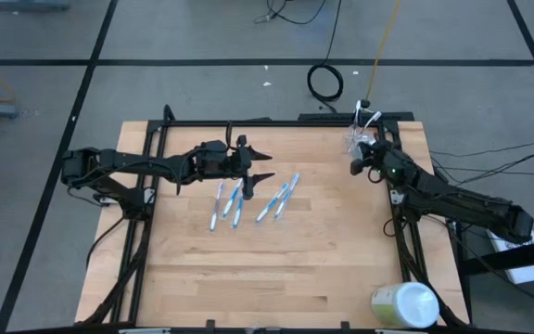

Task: Pick & Place toothbrushing station
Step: Put the violet toothbrush into the left of the transparent organizer

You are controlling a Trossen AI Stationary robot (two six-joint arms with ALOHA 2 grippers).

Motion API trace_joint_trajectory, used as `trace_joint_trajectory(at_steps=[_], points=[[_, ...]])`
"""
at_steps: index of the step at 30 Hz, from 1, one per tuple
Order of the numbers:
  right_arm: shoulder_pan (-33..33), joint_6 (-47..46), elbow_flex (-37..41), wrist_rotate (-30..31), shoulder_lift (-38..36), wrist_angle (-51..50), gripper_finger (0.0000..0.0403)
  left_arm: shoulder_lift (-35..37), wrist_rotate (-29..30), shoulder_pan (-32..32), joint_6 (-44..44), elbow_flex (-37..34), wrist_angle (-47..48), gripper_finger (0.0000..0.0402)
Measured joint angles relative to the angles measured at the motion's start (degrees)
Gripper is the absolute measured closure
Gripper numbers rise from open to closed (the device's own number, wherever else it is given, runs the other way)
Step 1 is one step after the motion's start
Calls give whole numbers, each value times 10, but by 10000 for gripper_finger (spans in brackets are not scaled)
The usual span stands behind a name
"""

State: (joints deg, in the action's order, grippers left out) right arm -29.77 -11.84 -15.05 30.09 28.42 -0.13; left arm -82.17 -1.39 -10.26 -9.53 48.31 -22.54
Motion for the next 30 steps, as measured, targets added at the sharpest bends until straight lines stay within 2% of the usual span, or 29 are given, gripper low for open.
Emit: trace_joint_trajectory(at_steps=[5,11,15,19,21,25,27,30], points=[[-14,42,0,18,0,73,402,0,0,0,-4,0,0,160],[-51,54,0,75,18,73,403,0,0,0,-4,0,0,160],[-70,94,0,118,40,92,403,0,0,0,-4,0,0,160],[-77,127,0,117,49,146,403,0,0,0,-5,0,0,160],[-72,126,0,96,49,182,403,0,0,0,-6,0,-2,160],[-55,128,0,11,49,254,403,0,0,0,-7,0,-18,160],[-44,120,0,-48,49,279,403,0,0,0,-7,0,-20,160],[-29,92,0,-169,49,307,403,0,0,1,-3,0,-20,160]])
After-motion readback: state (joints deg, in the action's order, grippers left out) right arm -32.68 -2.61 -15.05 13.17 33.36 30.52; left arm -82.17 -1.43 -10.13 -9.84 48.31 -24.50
